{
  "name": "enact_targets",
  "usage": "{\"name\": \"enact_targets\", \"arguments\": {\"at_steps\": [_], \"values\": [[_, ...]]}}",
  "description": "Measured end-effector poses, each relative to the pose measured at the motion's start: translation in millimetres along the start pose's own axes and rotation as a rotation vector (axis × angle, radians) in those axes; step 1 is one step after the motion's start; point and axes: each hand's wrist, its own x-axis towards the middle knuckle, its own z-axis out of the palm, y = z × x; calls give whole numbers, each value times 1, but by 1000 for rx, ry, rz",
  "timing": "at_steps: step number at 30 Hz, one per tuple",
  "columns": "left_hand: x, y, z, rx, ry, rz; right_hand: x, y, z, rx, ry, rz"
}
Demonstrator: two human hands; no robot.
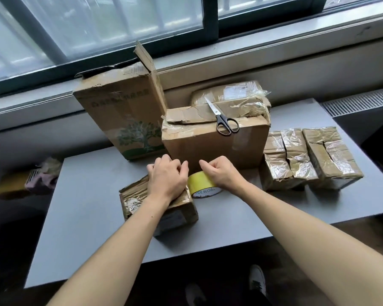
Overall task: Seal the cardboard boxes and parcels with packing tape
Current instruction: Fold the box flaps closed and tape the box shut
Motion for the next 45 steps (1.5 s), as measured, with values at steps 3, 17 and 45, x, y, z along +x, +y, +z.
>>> {"name": "enact_targets", "arguments": {"at_steps": [3, 17, 45], "values": [[-1, -9, 0, -44, -11, 65, -3, 9, 15, 116, -25, 34], [7, -13, -44, -728, -27, -73, -3, -68, -9, 397, -203, -108], [-44, -161, -1, -738, -561, -222, -11, -63, 146, 290, -164, 120]]}}
